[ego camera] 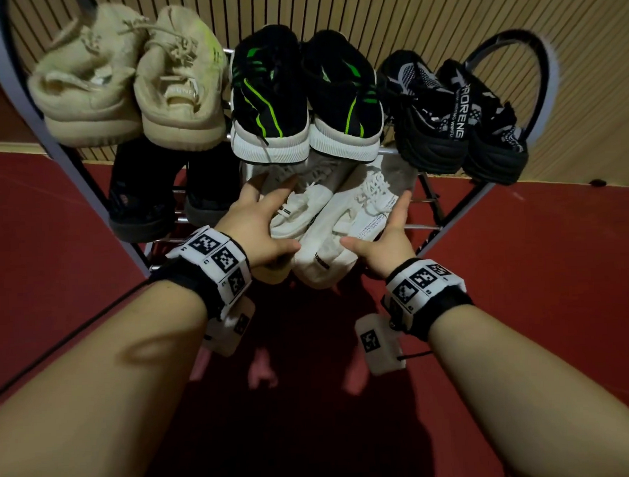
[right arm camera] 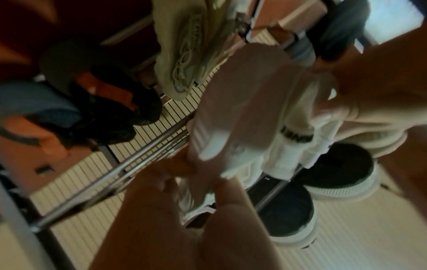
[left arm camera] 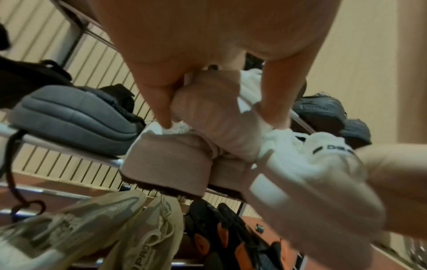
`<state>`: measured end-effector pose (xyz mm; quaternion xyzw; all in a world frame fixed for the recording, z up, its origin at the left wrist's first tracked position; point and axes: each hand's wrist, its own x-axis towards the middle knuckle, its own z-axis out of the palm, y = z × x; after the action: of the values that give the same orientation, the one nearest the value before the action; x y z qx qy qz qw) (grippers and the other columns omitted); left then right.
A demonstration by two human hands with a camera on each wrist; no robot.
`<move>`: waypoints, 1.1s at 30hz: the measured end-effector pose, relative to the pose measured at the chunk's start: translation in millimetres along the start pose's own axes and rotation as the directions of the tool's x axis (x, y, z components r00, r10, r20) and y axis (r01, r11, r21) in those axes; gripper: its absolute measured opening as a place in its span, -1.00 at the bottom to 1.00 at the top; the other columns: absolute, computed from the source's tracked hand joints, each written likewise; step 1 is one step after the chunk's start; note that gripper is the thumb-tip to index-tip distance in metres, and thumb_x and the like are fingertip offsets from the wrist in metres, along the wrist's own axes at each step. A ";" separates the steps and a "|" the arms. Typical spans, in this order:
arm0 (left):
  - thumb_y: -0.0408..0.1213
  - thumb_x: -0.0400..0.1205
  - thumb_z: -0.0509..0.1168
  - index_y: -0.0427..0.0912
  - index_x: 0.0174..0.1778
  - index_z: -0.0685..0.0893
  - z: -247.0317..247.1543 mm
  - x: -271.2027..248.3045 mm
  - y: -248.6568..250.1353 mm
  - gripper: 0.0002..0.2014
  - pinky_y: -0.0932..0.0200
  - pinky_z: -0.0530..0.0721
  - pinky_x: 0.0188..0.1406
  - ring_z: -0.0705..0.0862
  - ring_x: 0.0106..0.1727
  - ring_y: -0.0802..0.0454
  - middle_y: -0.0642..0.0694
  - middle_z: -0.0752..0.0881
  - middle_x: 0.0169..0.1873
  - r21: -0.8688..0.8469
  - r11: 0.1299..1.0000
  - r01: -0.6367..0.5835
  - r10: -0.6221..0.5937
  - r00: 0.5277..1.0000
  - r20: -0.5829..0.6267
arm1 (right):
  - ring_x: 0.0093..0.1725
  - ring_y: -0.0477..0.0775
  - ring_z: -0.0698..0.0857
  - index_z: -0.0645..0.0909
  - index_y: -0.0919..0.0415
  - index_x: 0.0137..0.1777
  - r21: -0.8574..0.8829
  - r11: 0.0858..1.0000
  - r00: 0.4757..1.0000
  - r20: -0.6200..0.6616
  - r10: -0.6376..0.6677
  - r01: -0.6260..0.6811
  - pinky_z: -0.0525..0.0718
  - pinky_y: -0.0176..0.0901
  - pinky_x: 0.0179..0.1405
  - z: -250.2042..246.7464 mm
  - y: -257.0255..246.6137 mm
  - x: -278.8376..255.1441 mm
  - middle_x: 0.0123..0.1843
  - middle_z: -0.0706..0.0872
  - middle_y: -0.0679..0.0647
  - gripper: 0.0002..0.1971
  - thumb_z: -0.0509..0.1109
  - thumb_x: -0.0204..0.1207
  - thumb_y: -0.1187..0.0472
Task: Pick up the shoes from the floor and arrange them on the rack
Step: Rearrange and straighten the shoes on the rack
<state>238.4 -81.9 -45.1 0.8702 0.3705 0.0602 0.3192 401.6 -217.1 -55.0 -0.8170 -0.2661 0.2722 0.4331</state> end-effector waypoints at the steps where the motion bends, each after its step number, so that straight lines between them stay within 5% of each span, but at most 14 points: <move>1: 0.00 0.38 0.51 -0.02 0.55 0.28 -0.4 -0.3 1.5 -0.16 -0.01 0.42 0.43 0.39 0.42 -0.19 -0.19 0.28 0.38 -0.033 0.999 0.014 -0.015 1.000 -0.013 | 0.61 0.05 0.24 -0.46 -0.01 0.61 0.049 0.999 1.000 -0.028 -0.004 0.005 0.28 -0.08 0.53 0.3 1.5 1.0 0.68 0.10 0.05 0.19 0.54 0.41 0.28; 5: 0.02 0.30 0.57 -0.18 0.22 0.39 -0.6 -2.3 5.7 -0.29 0.00 0.59 0.15 0.58 0.16 -0.12 -0.13 0.51 0.19 -0.124 0.989 0.080 -0.088 0.994 -0.063 | 0.57 0.06 0.33 -0.42 -0.02 0.63 0.177 0.984 0.993 -0.120 0.001 0.021 0.30 0.01 0.57 3.1 1.8 1.6 0.65 0.23 0.05 0.12 0.49 0.46 0.23; 10: 0.08 0.17 0.62 -0.14 0.43 0.30 -0.6 0.1 0.8 -0.02 -0.04 0.58 0.28 0.61 0.24 -0.06 -0.06 0.61 0.22 -0.234 0.965 0.122 -0.133 0.991 -0.032 | 0.65 0.03 0.14 -0.52 -0.07 0.58 0.191 0.981 1.000 -0.017 -0.019 0.022 0.18 0.06 0.63 7.3 -3.8 -4.8 0.70 -0.03 0.01 0.33 0.63 0.27 0.11; 15: -0.01 0.25 0.61 -0.18 0.38 0.35 1.4 1.1 3.3 -0.15 0.07 0.56 0.24 0.60 0.22 -0.05 -0.05 0.61 0.19 -0.278 0.950 0.141 -0.161 0.986 -0.048 | 0.65 0.00 0.16 -0.50 -0.05 0.59 0.238 0.966 0.994 0.006 -0.110 0.105 0.20 -0.03 0.60 -2.3 4.0 -11.6 0.70 0.02 0.01 0.20 0.53 0.42 0.16; 21: 0.06 0.17 0.63 -0.23 0.31 0.39 7.9 3.9 9.8 -0.11 -0.09 0.51 0.34 0.49 0.33 -0.13 -0.17 0.50 0.28 -0.216 0.970 0.110 -0.130 0.988 -0.082 | 0.66 0.04 0.13 -0.44 -0.48 0.47 0.176 0.974 0.981 0.108 -0.163 0.143 0.27 0.32 0.56 1.4 9.5 -12.0 0.71 -0.08 -0.13 0.33 0.61 -0.01 -0.34; 27: 0.01 0.28 0.58 -0.26 0.23 0.44 9.2 4.4 21.3 -0.28 0.00 0.50 0.31 0.48 0.30 -0.16 -0.23 0.49 0.23 -0.229 0.970 0.085 -0.123 0.980 -0.159 | 0.47 0.01 0.50 -0.09 -0.10 0.66 0.372 0.917 0.980 0.073 -0.186 0.146 0.44 0.17 0.49 -9.5 19.6 -3.5 0.57 0.41 -0.01 0.11 0.60 0.25 0.14; 33: 0.11 0.17 0.57 -0.22 0.25 0.45 23.3 10.1 38.1 -0.18 -0.03 0.54 0.32 0.54 0.27 -0.16 -0.23 0.53 0.24 -0.365 0.928 0.074 -0.144 0.976 -0.166 | 0.30 0.16 0.65 0.25 0.08 0.60 0.595 0.803 0.998 -0.059 0.007 0.030 0.55 0.19 0.38 -39.2 31.5 10.0 0.41 0.60 0.15 -0.32 0.41 0.49 0.23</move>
<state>276.7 -106.8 -42.0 0.7661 0.4301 0.1912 0.4377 441.4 -247.7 -65.3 -0.6460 -0.1594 0.3152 0.6766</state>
